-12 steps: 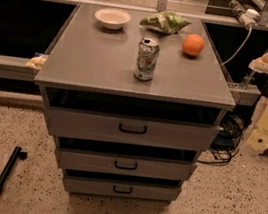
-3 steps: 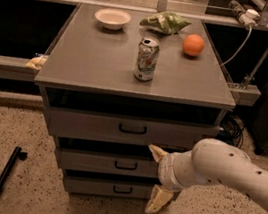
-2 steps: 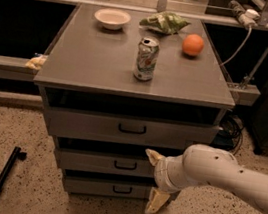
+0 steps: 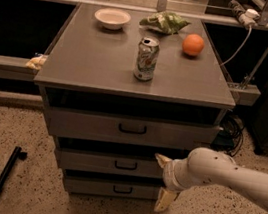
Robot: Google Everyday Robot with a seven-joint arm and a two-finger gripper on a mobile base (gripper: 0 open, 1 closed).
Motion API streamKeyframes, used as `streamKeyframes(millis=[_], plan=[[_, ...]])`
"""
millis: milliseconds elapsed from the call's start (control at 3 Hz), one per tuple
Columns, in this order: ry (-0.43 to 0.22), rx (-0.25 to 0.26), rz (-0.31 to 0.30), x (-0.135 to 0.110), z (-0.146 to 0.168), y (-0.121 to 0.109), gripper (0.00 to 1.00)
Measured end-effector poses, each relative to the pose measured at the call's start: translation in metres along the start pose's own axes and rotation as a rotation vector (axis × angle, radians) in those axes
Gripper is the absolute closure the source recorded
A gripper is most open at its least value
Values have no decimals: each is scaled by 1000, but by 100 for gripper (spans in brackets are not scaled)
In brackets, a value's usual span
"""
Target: Open middle drawer
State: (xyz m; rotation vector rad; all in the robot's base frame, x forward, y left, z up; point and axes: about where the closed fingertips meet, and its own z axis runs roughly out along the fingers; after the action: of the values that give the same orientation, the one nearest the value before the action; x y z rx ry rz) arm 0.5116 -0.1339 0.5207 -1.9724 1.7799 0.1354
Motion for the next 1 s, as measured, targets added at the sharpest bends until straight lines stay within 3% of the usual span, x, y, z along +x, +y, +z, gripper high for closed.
streamKeyframes(millis=[667,1000], plan=[[-45,-18,77,38,38,-25,0],[-70,-28,96,46,54,-41,0]])
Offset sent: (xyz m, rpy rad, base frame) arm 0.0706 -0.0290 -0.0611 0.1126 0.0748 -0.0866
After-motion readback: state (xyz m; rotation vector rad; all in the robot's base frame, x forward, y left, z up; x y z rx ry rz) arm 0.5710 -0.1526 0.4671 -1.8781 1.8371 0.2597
